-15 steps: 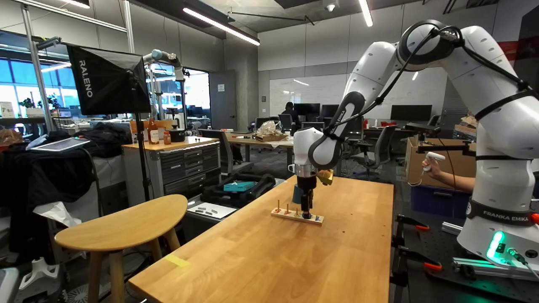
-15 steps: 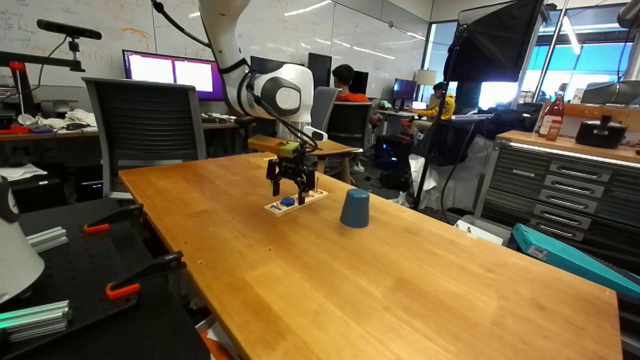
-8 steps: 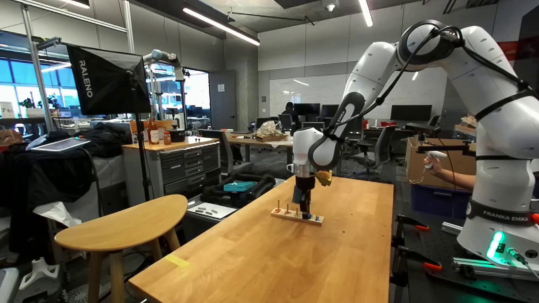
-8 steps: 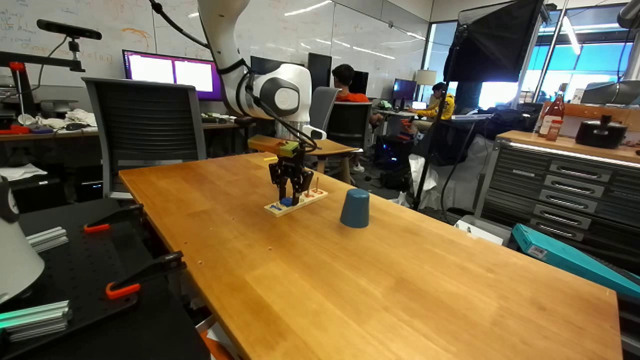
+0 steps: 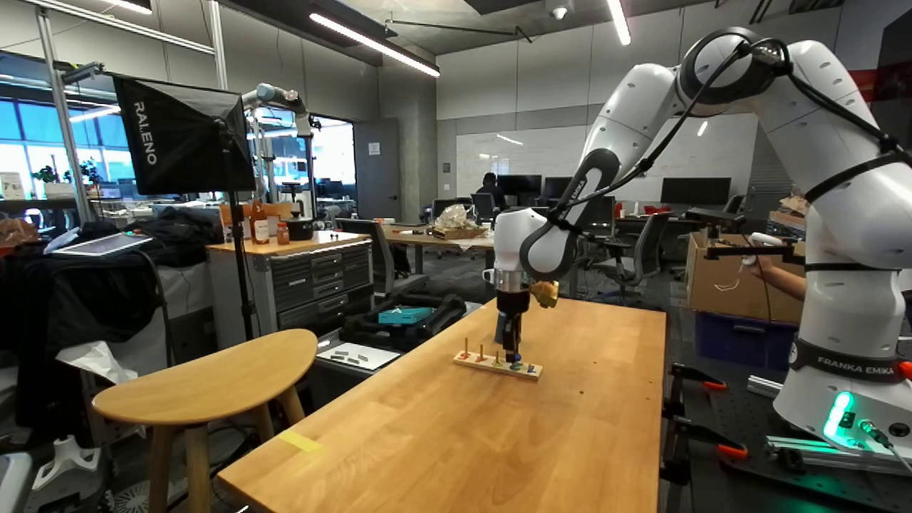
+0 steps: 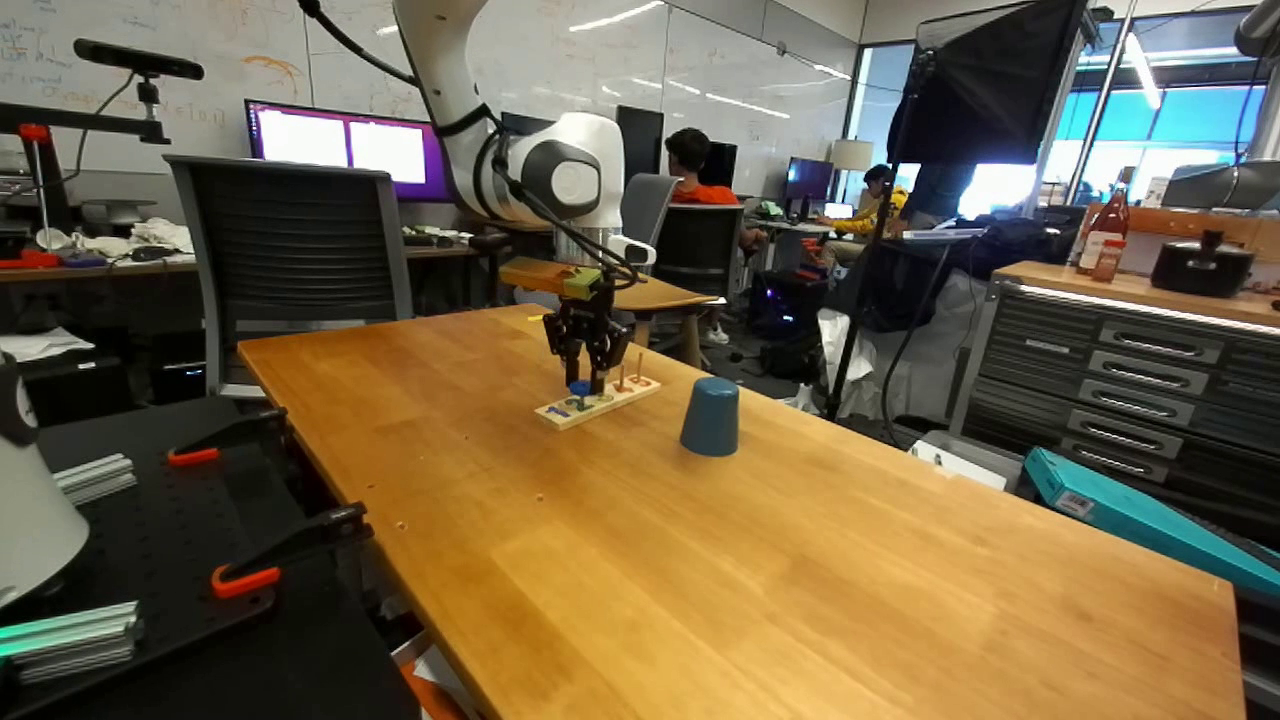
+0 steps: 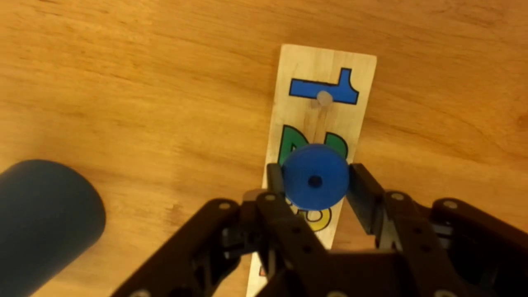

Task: Put the blue disk on the table

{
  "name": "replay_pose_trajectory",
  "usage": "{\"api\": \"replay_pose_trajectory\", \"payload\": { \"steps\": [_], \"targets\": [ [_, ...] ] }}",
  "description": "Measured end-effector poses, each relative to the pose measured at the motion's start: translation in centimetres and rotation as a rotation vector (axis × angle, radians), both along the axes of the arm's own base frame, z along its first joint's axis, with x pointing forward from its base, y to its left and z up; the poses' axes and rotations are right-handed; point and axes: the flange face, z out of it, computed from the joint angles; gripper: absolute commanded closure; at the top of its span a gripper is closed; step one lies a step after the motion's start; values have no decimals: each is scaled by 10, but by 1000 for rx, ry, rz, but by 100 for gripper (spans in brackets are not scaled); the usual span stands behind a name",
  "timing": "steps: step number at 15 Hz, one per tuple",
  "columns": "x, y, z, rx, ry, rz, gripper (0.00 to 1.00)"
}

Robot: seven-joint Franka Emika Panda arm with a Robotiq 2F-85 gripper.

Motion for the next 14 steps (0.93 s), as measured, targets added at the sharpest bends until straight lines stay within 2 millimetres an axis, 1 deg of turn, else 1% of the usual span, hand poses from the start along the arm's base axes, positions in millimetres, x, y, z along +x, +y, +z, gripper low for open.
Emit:
{"api": "replay_pose_trajectory", "payload": {
  "steps": [2, 4, 5, 7, 8, 10, 12, 14],
  "targets": [
    [6, -2, 24, 0, -31, -4, 82],
    [11, -12, 47, -6, -48, -23, 82],
    [13, -21, 54, -11, -50, -38, 82],
    [13, -42, 58, -20, -39, -74, 82],
    [11, -53, 54, -25, -29, -93, 82],
    [4, -70, 35, -33, 6, -121, 82],
    [-3, -79, 13, -37, 45, -136, 82],
    [-10, -84, -7, -39, 79, -146, 81]
  ]
}}
